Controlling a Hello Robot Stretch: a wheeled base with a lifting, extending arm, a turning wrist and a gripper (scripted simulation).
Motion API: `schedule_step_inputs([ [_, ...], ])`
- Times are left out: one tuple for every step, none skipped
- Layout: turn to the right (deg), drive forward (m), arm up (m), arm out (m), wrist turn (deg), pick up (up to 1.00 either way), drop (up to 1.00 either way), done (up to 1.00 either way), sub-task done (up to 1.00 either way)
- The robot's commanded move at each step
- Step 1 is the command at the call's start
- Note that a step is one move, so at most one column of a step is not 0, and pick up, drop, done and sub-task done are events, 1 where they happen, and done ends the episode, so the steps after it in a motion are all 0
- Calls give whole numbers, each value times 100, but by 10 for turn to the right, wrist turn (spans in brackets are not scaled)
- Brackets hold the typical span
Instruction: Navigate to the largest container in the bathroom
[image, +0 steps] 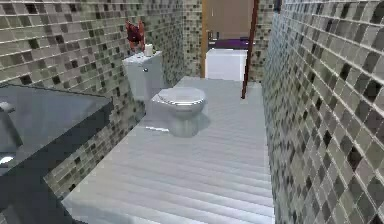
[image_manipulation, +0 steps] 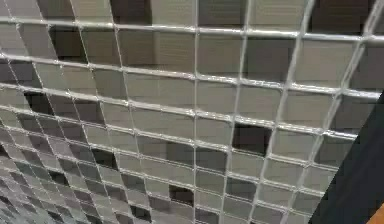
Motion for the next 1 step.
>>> schedule_step_inputs([
  [-450, 0, 0, 0, 0, 0, 0, 0, 0],
])
